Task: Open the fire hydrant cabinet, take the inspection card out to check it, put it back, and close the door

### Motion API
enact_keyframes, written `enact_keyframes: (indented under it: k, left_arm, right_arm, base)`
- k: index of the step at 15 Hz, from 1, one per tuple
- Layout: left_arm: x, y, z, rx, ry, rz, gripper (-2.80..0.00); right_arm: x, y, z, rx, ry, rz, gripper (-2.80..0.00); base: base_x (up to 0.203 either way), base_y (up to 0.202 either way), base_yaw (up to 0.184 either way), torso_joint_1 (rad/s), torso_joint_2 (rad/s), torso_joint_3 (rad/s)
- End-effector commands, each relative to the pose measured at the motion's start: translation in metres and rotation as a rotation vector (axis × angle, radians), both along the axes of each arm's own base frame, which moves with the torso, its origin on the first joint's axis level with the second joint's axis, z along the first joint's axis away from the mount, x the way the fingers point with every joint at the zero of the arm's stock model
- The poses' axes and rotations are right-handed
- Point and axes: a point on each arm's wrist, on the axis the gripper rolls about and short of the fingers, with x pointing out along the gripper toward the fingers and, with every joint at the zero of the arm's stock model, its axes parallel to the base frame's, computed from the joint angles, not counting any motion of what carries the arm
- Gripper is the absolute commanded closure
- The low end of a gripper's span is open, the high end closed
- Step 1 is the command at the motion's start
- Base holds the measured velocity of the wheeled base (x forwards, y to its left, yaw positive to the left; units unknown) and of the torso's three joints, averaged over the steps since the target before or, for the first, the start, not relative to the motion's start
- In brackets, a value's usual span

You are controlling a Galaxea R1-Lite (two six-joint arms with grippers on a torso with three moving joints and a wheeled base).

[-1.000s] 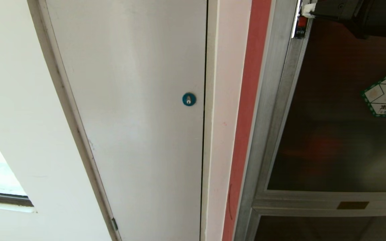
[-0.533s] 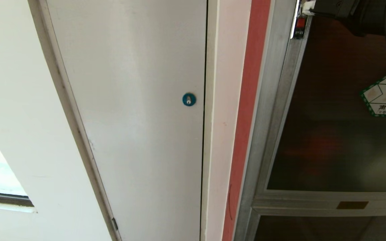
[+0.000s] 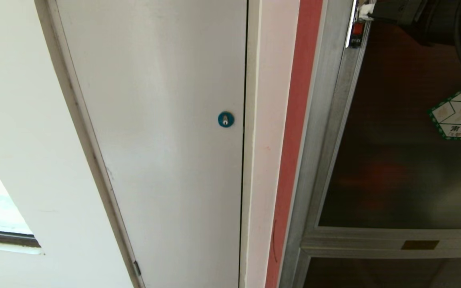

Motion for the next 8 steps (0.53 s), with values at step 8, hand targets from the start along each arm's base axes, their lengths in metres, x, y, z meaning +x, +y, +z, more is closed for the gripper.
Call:
enact_keyframes:
  k: [8]
  left_arm:
    - [0.0,0.0,0.0,0.0,0.0,0.001,0.0]
  right_arm:
    - [0.0008,0.0003,-0.0036,-0.003,0.017,0.001,0.0]
  base:
    - [0.0,0.0,0.0,0.0,0.0,0.0]
